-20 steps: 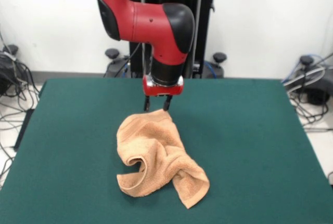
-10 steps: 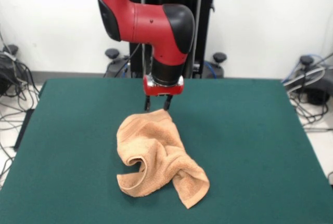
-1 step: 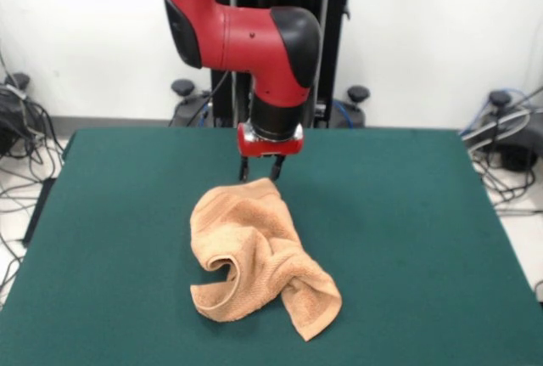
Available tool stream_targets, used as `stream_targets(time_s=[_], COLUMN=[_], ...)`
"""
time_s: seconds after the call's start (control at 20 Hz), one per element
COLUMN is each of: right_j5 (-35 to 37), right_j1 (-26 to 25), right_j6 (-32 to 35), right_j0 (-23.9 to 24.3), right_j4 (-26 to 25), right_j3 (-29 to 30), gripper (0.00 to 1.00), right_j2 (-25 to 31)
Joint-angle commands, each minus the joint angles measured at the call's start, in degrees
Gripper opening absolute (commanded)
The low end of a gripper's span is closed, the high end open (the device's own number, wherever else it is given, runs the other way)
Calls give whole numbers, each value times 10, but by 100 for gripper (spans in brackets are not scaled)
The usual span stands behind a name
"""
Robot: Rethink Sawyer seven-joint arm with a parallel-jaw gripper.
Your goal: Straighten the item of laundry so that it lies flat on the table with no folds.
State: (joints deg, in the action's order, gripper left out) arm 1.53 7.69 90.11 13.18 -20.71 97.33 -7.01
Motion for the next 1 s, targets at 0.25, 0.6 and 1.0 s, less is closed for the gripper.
stream_targets(time_s=[0.25,0.6,1.0], right_j5=[78,77,71], right_j1=[14,15,13], right_j6=[52,53,55], right_j0=[-14,-10,-13], right_j4=[16,13,10], right_j3=[-45,-45,-43], gripper=[100,100,100], right_j2=[35,40,37])
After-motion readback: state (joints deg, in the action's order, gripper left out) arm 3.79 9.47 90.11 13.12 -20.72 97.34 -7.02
